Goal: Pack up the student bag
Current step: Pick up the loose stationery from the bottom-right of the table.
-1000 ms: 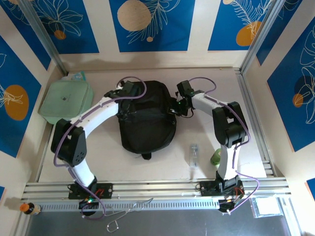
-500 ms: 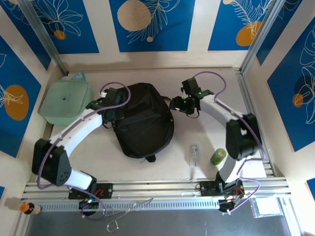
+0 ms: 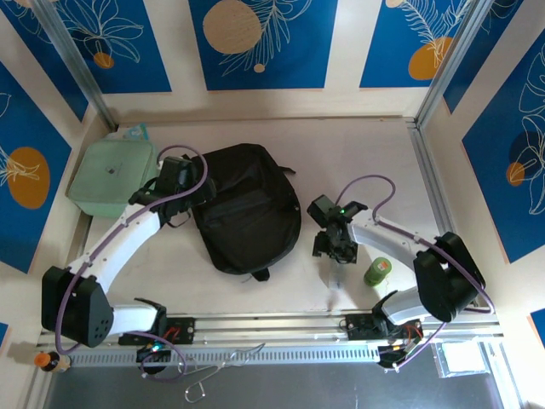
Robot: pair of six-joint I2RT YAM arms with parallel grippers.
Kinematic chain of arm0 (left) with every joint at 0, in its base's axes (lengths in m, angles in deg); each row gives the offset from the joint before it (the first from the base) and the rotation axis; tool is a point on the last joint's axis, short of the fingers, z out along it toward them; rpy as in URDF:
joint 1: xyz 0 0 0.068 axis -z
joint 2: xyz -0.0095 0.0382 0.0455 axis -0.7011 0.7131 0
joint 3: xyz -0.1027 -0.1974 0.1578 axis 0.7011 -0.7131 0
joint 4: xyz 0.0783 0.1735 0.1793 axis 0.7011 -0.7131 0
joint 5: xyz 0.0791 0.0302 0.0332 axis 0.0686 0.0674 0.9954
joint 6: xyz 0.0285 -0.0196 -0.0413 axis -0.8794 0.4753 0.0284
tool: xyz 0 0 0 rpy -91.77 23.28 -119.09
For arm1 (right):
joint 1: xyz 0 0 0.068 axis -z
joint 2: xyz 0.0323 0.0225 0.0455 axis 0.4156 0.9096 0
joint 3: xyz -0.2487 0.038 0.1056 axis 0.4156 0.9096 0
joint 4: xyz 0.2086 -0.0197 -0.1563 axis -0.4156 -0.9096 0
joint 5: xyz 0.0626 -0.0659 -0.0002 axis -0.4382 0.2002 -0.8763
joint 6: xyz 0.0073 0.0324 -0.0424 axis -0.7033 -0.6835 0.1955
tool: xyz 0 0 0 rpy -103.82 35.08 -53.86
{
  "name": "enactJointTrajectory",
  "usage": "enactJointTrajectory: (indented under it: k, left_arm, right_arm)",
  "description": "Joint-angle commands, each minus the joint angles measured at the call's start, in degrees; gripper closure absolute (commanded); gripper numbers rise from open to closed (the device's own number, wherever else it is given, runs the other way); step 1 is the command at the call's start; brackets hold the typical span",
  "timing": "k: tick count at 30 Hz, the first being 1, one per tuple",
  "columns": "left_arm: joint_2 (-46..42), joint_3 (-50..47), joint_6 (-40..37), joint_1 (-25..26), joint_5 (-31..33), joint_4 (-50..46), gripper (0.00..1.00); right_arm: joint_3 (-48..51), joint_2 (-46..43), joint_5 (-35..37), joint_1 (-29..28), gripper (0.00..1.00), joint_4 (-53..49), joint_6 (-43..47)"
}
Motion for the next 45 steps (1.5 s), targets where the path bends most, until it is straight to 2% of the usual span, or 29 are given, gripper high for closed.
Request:
enactJointTrajectory:
  k: [1, 9, 14, 18, 24, 28, 33, 36, 41, 45]
  left_arm:
    - [0.09, -0.54, -0.95, -0.97, -3.39, 2.82, 0.07]
    - [-0.36, -1.08, -2.57, -1.01, -5.44, 3.50, 0.01]
    - [-0.25, -0.63, -2.64, -1.14, -6.87, 3.35, 0.00]
    - [0.33, -0.22, -1.90, -1.08, -9.45, 4.01, 0.00]
    - [1.70, 0.25, -1.27, -1.15, -15.56, 5.49, 0.00]
    - [3.17, 0.59, -0.96, -1.10, -20.50, 6.88, 0.00]
    - [4.21, -0.55, 0.27, -1.16, -28.86, 12.11, 0.00]
    - [4.84, -2.13, 2.81, -0.98, -34.49, 17.26, 0.00]
    - [6.37, -5.56, 10.01, -0.30, -42.40, 28.77, 0.00]
    - [8.24, -6.26, 13.90, 1.21, -45.21, 35.02, 0.00]
  right_arm:
    - [2.48, -0.52, -2.13, -1.39, 0.28, -1.82, -6.08]
    - [5.15, 3.06, -4.69, -2.22, 0.31, 1.77, -6.26]
    - [7.23, 3.19, -7.18, -1.99, 0.41, 5.06, -5.47]
    - [9.13, 2.25, -8.71, -1.20, 0.53, 8.06, -4.83]
    - [8.90, -0.53, -5.95, -0.88, 0.68, 8.08, -4.19]
    - [7.31, -4.86, -2.60, -0.46, 0.72, 7.59, -2.07]
    - [3.94, -9.36, -2.79, 1.42, 0.72, 11.00, 4.80]
    - [1.37, -10.37, -5.83, 2.99, 0.72, 15.51, 9.96]
    - [-3.86, -6.75, -16.05, 4.30, 0.72, 26.09, 17.94]
    - [-8.08, -1.84, -22.16, 3.80, 0.72, 30.86, 20.84]
